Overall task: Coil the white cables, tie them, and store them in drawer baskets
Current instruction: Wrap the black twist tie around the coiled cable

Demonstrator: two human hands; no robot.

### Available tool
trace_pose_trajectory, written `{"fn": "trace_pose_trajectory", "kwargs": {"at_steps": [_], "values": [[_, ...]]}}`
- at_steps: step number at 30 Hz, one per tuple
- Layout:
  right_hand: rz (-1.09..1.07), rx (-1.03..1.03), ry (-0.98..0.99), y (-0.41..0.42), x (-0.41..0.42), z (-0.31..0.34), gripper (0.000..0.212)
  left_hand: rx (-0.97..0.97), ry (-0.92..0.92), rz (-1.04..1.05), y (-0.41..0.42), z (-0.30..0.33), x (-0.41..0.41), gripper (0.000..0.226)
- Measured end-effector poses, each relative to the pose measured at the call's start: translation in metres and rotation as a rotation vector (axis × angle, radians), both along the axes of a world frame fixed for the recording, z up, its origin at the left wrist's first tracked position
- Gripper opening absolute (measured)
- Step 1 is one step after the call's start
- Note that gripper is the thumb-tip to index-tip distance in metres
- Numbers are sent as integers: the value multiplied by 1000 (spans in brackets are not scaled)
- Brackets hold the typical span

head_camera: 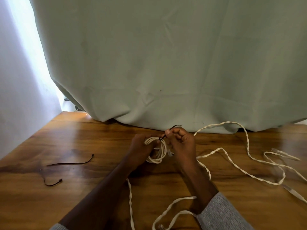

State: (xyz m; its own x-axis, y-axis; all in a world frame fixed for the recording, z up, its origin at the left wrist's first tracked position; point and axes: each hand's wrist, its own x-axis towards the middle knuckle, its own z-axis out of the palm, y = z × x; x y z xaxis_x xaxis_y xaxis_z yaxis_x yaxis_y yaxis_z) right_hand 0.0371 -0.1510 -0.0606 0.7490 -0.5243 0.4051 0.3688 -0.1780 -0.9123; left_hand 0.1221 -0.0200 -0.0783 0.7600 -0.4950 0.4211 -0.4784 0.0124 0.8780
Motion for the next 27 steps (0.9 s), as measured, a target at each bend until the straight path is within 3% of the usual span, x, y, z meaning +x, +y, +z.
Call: {"fn": "trace_pose_trajectory", "kwargs": {"at_steps": [8, 13, 20, 27], "values": [[-69, -588, 76, -3, 10, -16, 18, -40, 23, 30, 0, -1, 4, 24], [-167, -642, 76, -8, 10, -18, 11, -49, 44, 40, -3, -4, 3, 17], [-188, -610, 61, 0, 10, -16, 16, -64, 50, 62, -2, 0, -1, 34], [-220, -593, 79, -1, 11, -18, 21, -65, 58, 57, -3, -4, 1, 21]]}}
